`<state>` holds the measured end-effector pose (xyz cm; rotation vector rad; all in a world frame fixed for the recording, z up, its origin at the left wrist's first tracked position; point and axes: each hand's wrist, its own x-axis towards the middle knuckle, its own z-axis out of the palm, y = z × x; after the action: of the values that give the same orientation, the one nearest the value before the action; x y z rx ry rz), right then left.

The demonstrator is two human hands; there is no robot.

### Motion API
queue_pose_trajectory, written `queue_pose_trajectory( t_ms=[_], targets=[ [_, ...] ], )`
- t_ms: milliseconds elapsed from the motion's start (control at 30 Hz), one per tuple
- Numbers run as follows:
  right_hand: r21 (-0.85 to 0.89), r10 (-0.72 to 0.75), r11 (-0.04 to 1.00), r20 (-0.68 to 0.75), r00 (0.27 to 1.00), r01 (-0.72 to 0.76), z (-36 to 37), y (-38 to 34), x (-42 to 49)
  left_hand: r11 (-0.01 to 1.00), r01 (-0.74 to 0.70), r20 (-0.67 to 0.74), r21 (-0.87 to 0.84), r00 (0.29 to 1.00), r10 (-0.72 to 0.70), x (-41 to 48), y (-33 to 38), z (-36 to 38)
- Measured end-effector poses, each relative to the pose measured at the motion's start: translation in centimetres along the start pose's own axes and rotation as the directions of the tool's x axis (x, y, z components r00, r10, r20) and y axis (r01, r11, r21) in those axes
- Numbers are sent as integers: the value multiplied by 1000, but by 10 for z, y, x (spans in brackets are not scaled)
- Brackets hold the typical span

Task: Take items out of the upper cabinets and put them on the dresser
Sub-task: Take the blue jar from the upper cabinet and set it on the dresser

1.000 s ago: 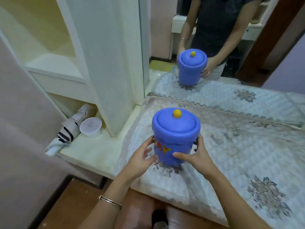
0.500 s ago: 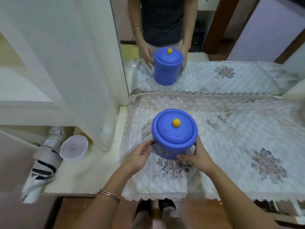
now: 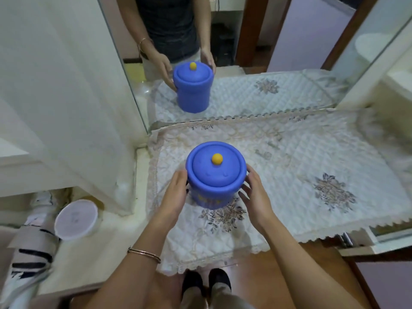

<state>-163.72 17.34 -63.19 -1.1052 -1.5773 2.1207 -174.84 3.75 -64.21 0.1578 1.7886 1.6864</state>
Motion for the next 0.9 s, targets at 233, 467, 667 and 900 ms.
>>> queue_pose_trajectory(
  t_ms=[233,467,667,900],
  targets=[
    [-2,4,1000,66,998,-4,1,-14,10,999,29,-83,19,996,-27,-8,5,5],
    [-241,-66,968,38,997,73,-11,-9,14,998,65,-88,23,994,-63,-15,6,4],
    [-450,-142,887,-55,988,102,-25,10,-11,975,62,-97,213,994,-42,-25,-11,-11],
    [-418,-29,887,-478,878,-198,-65,82,-128,864,-126,335,488,941,-52,-52,-35,-17]
  ],
)
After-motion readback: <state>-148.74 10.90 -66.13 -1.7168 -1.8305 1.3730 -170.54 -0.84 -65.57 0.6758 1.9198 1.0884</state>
